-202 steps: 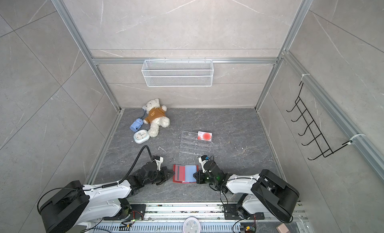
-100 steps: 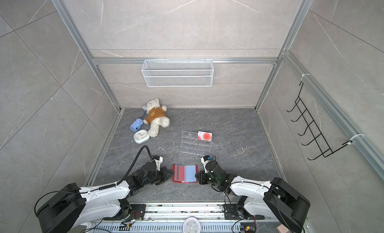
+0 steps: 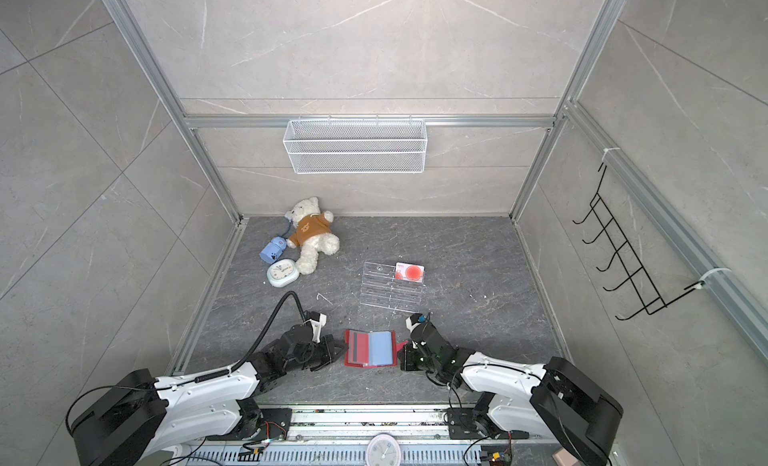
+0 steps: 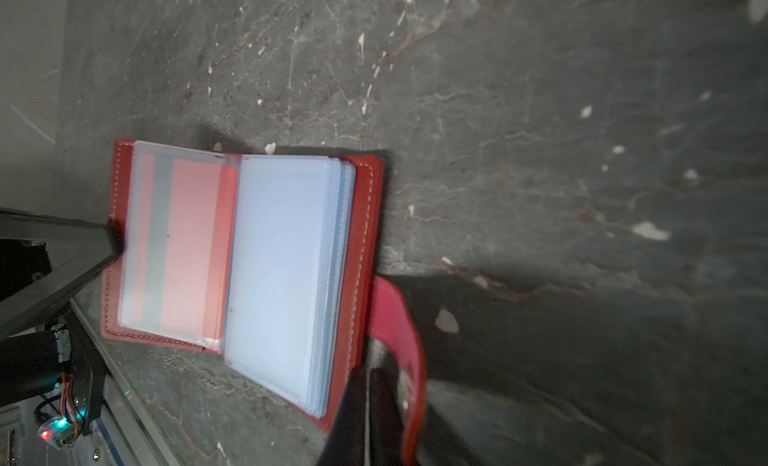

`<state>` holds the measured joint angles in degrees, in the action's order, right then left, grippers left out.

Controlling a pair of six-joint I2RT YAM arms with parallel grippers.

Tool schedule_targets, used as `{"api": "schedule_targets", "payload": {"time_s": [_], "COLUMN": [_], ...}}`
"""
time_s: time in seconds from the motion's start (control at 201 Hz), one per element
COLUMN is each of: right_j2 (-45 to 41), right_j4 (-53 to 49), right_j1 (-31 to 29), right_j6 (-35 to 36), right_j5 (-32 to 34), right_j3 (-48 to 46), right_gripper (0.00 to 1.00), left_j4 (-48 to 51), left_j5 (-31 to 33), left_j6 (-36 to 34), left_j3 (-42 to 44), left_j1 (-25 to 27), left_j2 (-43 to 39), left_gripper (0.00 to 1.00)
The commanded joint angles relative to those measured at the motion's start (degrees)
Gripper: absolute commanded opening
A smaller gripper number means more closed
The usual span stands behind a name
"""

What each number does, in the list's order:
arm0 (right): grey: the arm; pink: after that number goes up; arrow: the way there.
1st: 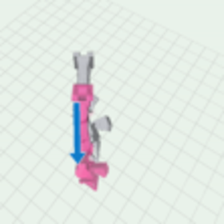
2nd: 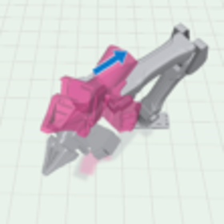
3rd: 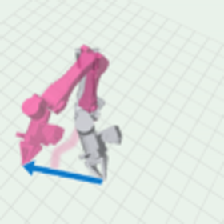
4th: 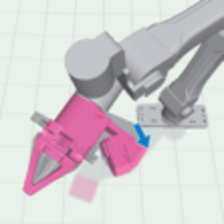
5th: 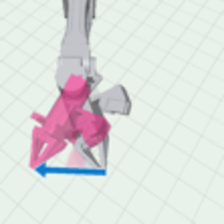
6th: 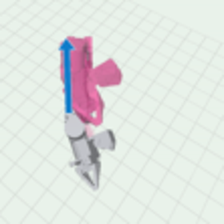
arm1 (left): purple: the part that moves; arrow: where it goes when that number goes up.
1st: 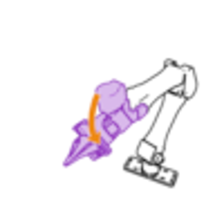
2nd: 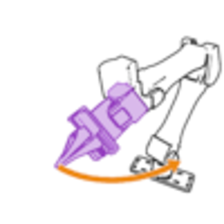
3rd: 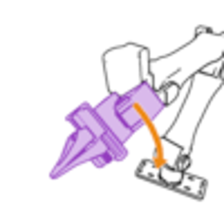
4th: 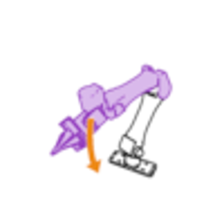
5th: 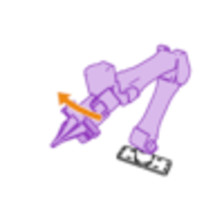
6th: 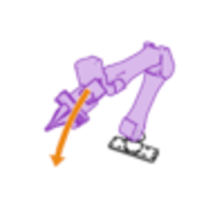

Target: Take the credit cards out of the card holder

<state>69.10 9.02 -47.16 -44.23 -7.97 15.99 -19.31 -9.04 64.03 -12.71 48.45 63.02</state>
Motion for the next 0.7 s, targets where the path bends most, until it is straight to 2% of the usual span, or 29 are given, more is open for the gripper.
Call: {"api": "schedule_targets", "payload": {"time_s": [0.0,0.473,0.692], "right_j2": [1.4,2.9,3.2], "right_j4": [2.0,4.1,4.2], "right_j1": [0.0,-0.1,-0.2], "right_j6": [-0.9,-1.2,-1.2], "right_j5": [-1.2,-1.6,-2.0], "right_j3": [0.8,-0.3,0.0], "right_gripper": [0.08,0.06,0.06], "left_j4": [-0.7,-4.1,-7.7], "left_j5": [1.1,0.1,-0.7], "left_j6": [-2.3,-3.7,-4.4], "left_j3": [-2.5,-4.2,-7.8], "left_j1": [0.8,2.1,4.8], "left_j2": [-1.1,1.4,7.0], "left_gripper": [0.0,0.0,0.0]}}
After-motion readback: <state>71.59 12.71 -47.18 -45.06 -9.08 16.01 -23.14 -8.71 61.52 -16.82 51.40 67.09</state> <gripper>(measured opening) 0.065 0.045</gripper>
